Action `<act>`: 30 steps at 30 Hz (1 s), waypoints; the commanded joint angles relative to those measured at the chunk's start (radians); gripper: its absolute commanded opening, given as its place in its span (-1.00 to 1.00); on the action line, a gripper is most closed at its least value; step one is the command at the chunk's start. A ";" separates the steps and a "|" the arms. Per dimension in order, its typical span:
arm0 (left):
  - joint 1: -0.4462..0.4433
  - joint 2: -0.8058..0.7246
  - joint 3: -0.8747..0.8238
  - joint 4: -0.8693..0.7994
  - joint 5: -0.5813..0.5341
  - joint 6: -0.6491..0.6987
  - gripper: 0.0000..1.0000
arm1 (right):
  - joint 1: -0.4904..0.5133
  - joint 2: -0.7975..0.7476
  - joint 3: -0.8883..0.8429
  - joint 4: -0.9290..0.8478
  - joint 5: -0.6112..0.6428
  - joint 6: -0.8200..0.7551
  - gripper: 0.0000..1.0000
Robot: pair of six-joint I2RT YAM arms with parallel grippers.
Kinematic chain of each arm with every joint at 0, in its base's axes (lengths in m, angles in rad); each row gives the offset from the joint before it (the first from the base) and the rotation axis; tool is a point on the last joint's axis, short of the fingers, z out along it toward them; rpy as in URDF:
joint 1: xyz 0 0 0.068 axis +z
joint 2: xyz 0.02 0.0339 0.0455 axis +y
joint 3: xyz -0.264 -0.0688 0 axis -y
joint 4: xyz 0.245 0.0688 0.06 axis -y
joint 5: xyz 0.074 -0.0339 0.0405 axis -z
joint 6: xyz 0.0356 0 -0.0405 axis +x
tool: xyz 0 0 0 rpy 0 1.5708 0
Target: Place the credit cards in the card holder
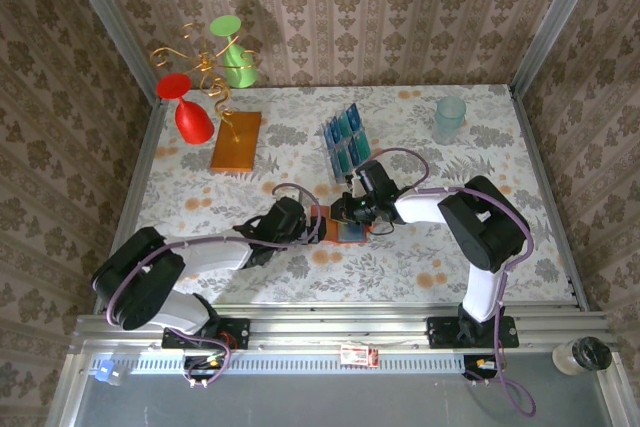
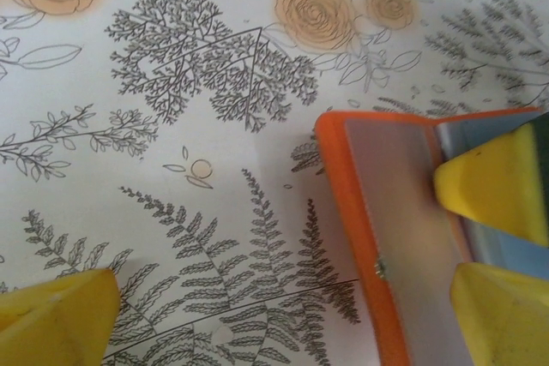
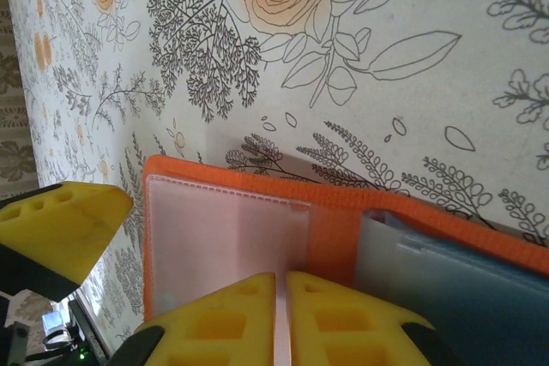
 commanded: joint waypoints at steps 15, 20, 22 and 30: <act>-0.019 0.049 0.003 -0.047 -0.080 0.017 1.00 | -0.059 -0.199 0.309 -0.497 0.353 -0.222 0.10; -0.020 0.042 -0.009 -0.029 -0.078 0.017 1.00 | -0.058 -0.172 0.451 -0.638 0.495 -0.363 0.11; -0.022 0.040 -0.016 -0.021 -0.080 0.017 1.00 | -0.059 -0.154 0.491 -0.670 0.550 -0.399 0.09; -0.022 0.044 -0.032 0.005 -0.084 0.010 1.00 | -0.058 -0.004 0.688 -0.816 0.584 -0.476 -0.08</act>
